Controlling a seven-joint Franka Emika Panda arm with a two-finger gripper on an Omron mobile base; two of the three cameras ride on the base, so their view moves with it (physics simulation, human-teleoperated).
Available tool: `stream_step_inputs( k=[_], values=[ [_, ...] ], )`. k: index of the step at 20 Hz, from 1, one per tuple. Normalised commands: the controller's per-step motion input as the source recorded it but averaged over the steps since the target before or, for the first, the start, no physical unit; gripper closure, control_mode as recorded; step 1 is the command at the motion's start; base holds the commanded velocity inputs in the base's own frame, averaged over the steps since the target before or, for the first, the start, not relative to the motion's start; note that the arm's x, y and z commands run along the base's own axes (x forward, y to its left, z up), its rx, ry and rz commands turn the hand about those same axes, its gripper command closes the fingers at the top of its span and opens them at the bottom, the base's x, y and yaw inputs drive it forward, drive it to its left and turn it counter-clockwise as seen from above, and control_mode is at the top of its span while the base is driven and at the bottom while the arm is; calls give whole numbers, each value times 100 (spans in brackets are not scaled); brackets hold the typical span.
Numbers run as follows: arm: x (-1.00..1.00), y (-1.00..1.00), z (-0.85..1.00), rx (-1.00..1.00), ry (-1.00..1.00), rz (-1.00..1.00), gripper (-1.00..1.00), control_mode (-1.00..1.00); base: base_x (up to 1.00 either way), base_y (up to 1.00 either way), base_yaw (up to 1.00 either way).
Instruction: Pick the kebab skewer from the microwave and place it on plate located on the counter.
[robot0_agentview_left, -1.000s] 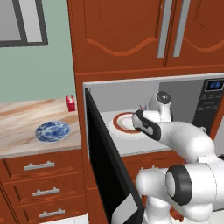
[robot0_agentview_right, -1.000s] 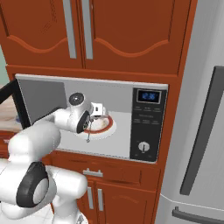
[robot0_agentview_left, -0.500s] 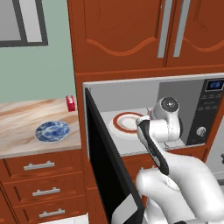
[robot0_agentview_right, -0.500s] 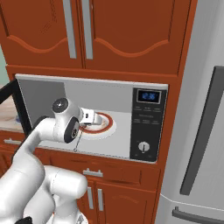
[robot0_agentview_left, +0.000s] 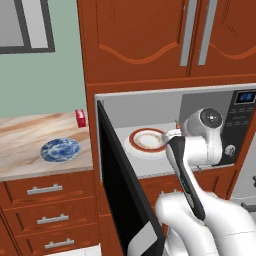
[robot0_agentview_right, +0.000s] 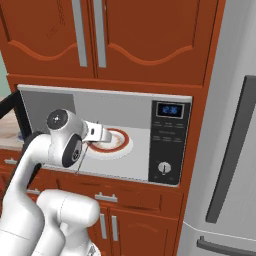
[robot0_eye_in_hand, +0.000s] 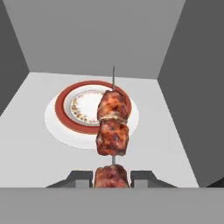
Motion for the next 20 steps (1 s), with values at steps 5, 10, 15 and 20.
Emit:
stream_step_inputs(
  k=[5,10,15,20],
  values=[
    [-44,20,26,2,0,0,100,-100,0,0,0],
    [-43,29,8,0,0,0,100,-100,0,0,0],
    [-16,10,23,4,0,0,100,-100,0,0,0],
    [-2,0,8,7,0,0,100,-100,0,0,0]
  ],
)
